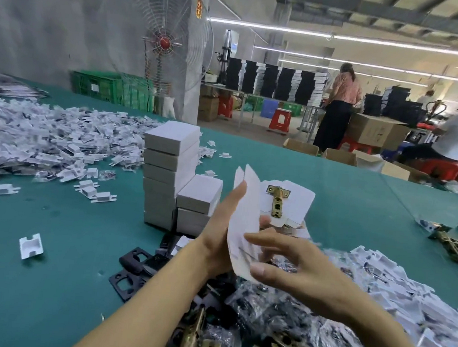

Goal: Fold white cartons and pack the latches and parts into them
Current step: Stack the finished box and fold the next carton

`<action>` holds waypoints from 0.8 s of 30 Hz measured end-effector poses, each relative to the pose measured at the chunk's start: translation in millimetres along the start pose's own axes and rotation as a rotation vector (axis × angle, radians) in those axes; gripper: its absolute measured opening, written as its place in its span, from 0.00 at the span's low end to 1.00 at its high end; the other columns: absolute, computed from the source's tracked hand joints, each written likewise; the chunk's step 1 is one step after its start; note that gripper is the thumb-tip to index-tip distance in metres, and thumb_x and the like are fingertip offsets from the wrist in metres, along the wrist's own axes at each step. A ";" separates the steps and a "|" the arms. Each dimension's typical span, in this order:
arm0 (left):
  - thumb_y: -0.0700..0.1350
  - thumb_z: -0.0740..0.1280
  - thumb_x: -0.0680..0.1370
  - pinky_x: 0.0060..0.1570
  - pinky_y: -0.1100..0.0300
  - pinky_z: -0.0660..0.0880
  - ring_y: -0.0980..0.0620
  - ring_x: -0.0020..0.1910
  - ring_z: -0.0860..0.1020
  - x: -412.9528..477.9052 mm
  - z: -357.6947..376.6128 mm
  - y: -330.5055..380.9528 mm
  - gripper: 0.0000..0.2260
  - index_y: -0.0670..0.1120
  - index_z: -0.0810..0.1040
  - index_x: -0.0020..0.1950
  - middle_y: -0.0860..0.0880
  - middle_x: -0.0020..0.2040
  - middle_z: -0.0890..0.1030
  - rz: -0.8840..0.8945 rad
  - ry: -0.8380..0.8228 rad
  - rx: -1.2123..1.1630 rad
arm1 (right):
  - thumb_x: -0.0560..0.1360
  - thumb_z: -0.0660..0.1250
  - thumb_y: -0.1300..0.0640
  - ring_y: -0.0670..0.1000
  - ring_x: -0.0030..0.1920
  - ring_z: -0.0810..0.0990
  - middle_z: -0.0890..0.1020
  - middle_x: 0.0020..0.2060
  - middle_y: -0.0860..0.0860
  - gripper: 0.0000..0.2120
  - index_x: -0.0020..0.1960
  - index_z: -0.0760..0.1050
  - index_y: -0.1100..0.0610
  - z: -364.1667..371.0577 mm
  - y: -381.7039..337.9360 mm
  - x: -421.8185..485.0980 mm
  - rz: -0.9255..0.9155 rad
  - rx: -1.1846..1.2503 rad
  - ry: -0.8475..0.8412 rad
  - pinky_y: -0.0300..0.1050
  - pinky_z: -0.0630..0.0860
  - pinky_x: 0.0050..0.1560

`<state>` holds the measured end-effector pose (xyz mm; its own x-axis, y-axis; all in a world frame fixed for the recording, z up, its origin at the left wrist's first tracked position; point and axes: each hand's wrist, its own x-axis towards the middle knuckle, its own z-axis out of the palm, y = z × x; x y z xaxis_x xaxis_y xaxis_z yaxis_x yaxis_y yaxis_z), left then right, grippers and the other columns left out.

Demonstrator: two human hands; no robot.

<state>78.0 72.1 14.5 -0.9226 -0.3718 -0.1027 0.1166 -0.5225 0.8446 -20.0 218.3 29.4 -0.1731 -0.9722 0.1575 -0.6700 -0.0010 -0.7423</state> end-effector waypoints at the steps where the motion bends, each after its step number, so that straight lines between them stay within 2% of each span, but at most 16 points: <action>1: 0.72 0.68 0.68 0.45 0.51 0.81 0.44 0.47 0.84 -3.9 1.9 -1.4 0.41 0.43 0.69 0.69 0.42 0.53 0.81 0.033 0.019 0.088 | 0.72 0.70 0.38 0.37 0.62 0.76 0.77 0.60 0.29 0.22 0.65 0.75 0.38 -5.1 -2.4 -4.7 0.021 0.025 -0.014 0.38 0.74 0.62; 3: 0.65 0.74 0.61 0.52 0.50 0.80 0.50 0.54 0.83 -7.8 1.4 -6.9 0.45 0.59 0.59 0.75 0.49 0.60 0.79 0.198 0.058 0.330 | 0.76 0.69 0.42 0.38 0.61 0.78 0.80 0.60 0.36 0.18 0.65 0.75 0.39 -11.9 -7.5 -11.9 0.033 0.098 0.040 0.38 0.77 0.59; 5: 0.64 0.76 0.58 0.62 0.52 0.76 0.59 0.61 0.78 -14.3 3.8 -11.7 0.51 0.72 0.49 0.73 0.57 0.65 0.72 0.342 0.078 0.586 | 0.77 0.69 0.51 0.42 0.56 0.82 0.83 0.56 0.42 0.17 0.63 0.74 0.37 -14.1 -9.9 -17.1 0.023 0.220 0.183 0.35 0.79 0.51; 7: 0.66 0.78 0.56 0.64 0.59 0.72 0.71 0.63 0.71 -18.0 1.3 -15.7 0.53 0.74 0.48 0.73 0.65 0.66 0.66 0.429 0.113 0.704 | 0.74 0.71 0.52 0.43 0.53 0.84 0.82 0.55 0.42 0.24 0.65 0.70 0.33 -12.8 -8.6 -22.0 0.035 0.280 0.256 0.35 0.80 0.48; 9: 0.68 0.79 0.55 0.64 0.62 0.69 0.76 0.63 0.67 -19.8 -4.6 -16.8 0.57 0.74 0.46 0.74 0.70 0.66 0.63 0.504 0.169 0.789 | 0.77 0.70 0.58 0.43 0.54 0.83 0.81 0.57 0.41 0.30 0.67 0.65 0.28 -7.7 -8.2 -23.3 0.040 0.224 0.243 0.41 0.81 0.50; 12: 0.67 0.79 0.56 0.68 0.56 0.65 0.66 0.69 0.64 -21.7 -8.2 -15.0 0.60 0.72 0.41 0.75 0.66 0.72 0.61 0.598 0.286 1.063 | 0.78 0.59 0.72 0.46 0.54 0.84 0.82 0.55 0.43 0.38 0.64 0.67 0.27 -2.6 -10.1 -19.3 0.016 0.233 0.304 0.46 0.81 0.51; 14: 0.65 0.80 0.59 0.66 0.57 0.64 0.65 0.67 0.61 -21.1 -7.6 -14.9 0.60 0.68 0.39 0.76 0.64 0.72 0.59 0.670 0.329 1.299 | 0.77 0.56 0.74 0.49 0.51 0.84 0.83 0.53 0.42 0.38 0.61 0.72 0.28 -2.2 -13.6 -16.3 -0.032 0.287 0.409 0.48 0.80 0.52; 18: 0.63 0.80 0.59 0.59 0.57 0.69 0.58 0.64 0.66 -18.5 -8.5 -16.9 0.60 0.63 0.41 0.79 0.58 0.68 0.66 0.706 0.402 1.442 | 0.78 0.63 0.67 0.52 0.46 0.85 0.83 0.51 0.42 0.28 0.59 0.76 0.32 4.6 -15.7 -14.0 -0.094 0.217 0.536 0.62 0.82 0.49; 21: 0.64 0.78 0.60 0.60 0.53 0.68 0.54 0.62 0.67 -18.5 -10.5 -14.8 0.59 0.56 0.45 0.81 0.55 0.67 0.67 0.732 0.491 1.584 | 0.78 0.65 0.64 0.54 0.40 0.84 0.83 0.52 0.42 0.26 0.59 0.76 0.32 3.4 -18.9 -14.9 -0.163 0.219 0.654 0.54 0.83 0.44; 24: 0.67 0.77 0.58 0.58 0.52 0.66 0.51 0.62 0.66 -20.1 -7.9 -15.1 0.61 0.54 0.42 0.80 0.53 0.67 0.64 0.763 0.480 1.692 | 0.76 0.67 0.57 0.55 0.37 0.84 0.83 0.49 0.42 0.23 0.61 0.73 0.30 2.2 -20.8 -14.7 -0.159 0.214 0.698 0.57 0.82 0.39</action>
<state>97.8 81.4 -0.4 -0.6573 -0.4319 0.6175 -0.3119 0.9019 0.2988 -1.9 232.1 41.1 -0.5517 -0.5823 0.5971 -0.5823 -0.2436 -0.7756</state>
